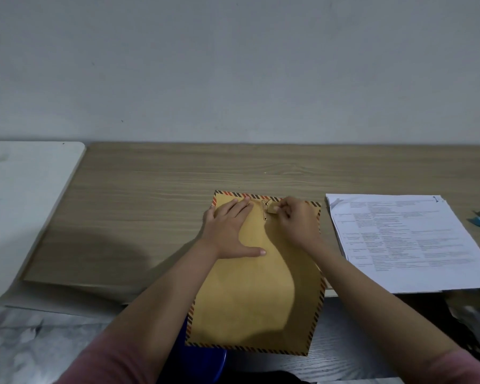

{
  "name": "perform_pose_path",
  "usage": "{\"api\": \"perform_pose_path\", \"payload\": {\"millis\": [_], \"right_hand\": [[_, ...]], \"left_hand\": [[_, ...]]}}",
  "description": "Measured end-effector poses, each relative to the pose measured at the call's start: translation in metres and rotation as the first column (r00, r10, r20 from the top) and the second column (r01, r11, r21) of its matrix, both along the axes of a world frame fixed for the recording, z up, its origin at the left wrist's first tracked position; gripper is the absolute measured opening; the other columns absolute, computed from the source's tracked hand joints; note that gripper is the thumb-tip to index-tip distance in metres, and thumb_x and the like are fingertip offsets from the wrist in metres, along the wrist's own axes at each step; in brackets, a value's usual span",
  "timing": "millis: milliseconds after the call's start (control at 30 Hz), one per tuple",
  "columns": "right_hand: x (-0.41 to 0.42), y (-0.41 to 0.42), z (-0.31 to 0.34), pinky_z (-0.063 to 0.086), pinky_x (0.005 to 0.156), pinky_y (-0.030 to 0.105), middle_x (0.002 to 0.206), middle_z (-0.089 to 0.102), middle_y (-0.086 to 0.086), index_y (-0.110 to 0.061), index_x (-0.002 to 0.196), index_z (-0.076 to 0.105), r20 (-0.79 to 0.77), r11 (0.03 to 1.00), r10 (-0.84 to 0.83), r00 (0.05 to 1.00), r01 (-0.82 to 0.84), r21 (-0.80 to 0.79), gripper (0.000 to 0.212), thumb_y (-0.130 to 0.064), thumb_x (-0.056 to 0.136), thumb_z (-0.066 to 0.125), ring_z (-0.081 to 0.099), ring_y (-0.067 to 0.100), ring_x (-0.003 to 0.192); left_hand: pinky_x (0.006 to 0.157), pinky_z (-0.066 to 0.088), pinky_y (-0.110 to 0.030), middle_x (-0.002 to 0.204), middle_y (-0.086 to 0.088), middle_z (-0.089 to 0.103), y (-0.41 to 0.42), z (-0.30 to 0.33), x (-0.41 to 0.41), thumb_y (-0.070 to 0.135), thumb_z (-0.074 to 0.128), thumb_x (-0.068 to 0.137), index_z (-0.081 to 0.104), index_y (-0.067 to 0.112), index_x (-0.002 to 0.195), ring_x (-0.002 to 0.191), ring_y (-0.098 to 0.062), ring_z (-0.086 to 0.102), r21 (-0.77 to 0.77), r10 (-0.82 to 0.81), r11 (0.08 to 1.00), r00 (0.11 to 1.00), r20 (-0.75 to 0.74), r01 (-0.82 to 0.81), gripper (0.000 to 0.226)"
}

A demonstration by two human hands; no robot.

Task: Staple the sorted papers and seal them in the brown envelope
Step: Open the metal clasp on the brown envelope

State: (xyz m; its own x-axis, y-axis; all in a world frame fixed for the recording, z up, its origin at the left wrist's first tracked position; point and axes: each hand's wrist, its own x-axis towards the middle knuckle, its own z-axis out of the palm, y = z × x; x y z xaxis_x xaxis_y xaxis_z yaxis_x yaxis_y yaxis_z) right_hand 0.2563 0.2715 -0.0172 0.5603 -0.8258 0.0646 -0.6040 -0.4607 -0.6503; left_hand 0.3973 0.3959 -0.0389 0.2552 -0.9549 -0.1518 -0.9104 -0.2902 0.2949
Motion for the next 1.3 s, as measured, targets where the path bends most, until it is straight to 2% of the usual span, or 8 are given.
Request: {"api": "perform_pose_path", "payload": {"millis": [100,200,400,600,800,900,1067,1300], "right_hand": [[0.019,-0.008,0.002,0.034,0.059,0.027,0.069,0.063,0.002,-0.011,0.086,0.065,-0.033,0.998,-0.056,0.998,0.057,0.022,0.008,-0.017,0.086,0.059,0.057,0.024,0.071],[0.034,-0.006,0.001,0.037,0.061,0.028,0.085,0.07,0.01,-0.01,0.089,0.066,-0.058,1.0,-0.005,0.998,0.007,0.025,0.011,-0.017,0.086,0.058,0.062,0.028,0.082],[0.026,0.019,-0.006,0.028,0.053,0.027,0.071,0.067,0.007,-0.01,0.086,0.066,-0.091,0.986,0.166,0.982,-0.167,-0.004,0.009,-0.015,0.086,0.058,0.059,0.026,0.069],[-0.01,0.009,-0.006,0.027,0.047,0.026,0.051,0.04,-0.017,-0.01,0.083,0.066,-0.07,0.984,0.177,0.982,-0.179,-0.022,0.006,-0.013,0.085,0.061,0.038,0.001,0.049],[-0.007,0.008,-0.007,0.032,0.053,0.028,0.052,0.04,-0.017,-0.011,0.085,0.066,-0.068,0.992,0.129,0.989,-0.129,-0.006,0.008,-0.015,0.086,0.06,0.042,0.012,0.054],[-0.004,0.015,-0.008,0.027,0.048,0.026,0.053,0.042,-0.018,-0.012,0.087,0.066,-0.076,0.985,0.169,0.983,-0.17,-0.003,0.009,-0.018,0.087,0.059,0.041,0.004,0.052],[-0.012,0.026,-0.01,0.034,0.055,0.027,0.069,0.067,0.001,-0.012,0.085,0.066,-0.102,0.976,0.213,0.972,-0.216,-0.023,0.007,-0.015,0.084,0.06,0.053,0.018,0.064],[-0.019,0.031,-0.007,0.033,0.052,0.026,0.068,0.066,0.0,-0.013,0.084,0.066,-0.126,0.965,0.26,0.958,-0.263,-0.014,0.006,-0.018,0.083,0.062,0.051,0.015,0.06]], "left_hand": [[0.112,0.01,-0.054,0.159,0.015,0.003,-0.002,0.002,0.002,0.091,0.049,0.055,0.007,0.029,0.151,0.144,-0.014,0.008,0.01,-0.01,1.0,0.999,0.041,0.009,0.121],[0.109,0.012,-0.052,0.158,0.015,0.005,-0.003,0.001,0.001,0.092,0.047,0.053,0.008,0.029,0.15,0.142,-0.015,0.011,0.001,-0.006,1.0,0.998,0.059,0.006,0.123],[0.108,0.014,-0.052,0.158,0.015,0.005,-0.002,-0.003,0.001,0.094,0.044,0.052,0.008,0.028,0.15,0.142,-0.015,0.012,-0.02,0.0,1.0,0.997,0.082,0.002,0.124],[0.109,0.013,-0.053,0.158,0.014,0.004,-0.003,-0.002,0.001,0.093,0.046,0.053,0.007,0.028,0.15,0.141,-0.016,0.012,-0.014,-0.005,1.0,0.996,0.086,0.006,0.123],[0.107,0.018,-0.052,0.157,0.01,0.009,-0.009,0.002,0.004,0.094,0.048,0.05,0.007,0.031,0.15,0.138,-0.021,0.017,0.021,-0.03,0.999,0.994,0.109,0.028,0.125],[0.107,0.018,-0.051,0.156,0.007,0.01,-0.011,0.003,0.005,0.095,0.047,0.048,0.005,0.031,0.15,0.137,-0.023,0.018,0.042,-0.039,0.999,0.991,0.127,0.034,0.127],[0.108,0.017,-0.05,0.157,0.007,0.009,-0.01,0.0,0.004,0.095,0.046,0.048,0.003,0.032,0.15,0.136,-0.023,0.018,0.022,-0.026,0.999,0.992,0.124,0.024,0.127],[0.106,0.017,-0.05,0.156,0.007,0.01,-0.01,0.0,0.004,0.094,0.046,0.05,0.004,0.03,0.15,0.138,-0.023,0.016,0.011,-0.025,1.0,0.991,0.13,0.023,0.126]]}}
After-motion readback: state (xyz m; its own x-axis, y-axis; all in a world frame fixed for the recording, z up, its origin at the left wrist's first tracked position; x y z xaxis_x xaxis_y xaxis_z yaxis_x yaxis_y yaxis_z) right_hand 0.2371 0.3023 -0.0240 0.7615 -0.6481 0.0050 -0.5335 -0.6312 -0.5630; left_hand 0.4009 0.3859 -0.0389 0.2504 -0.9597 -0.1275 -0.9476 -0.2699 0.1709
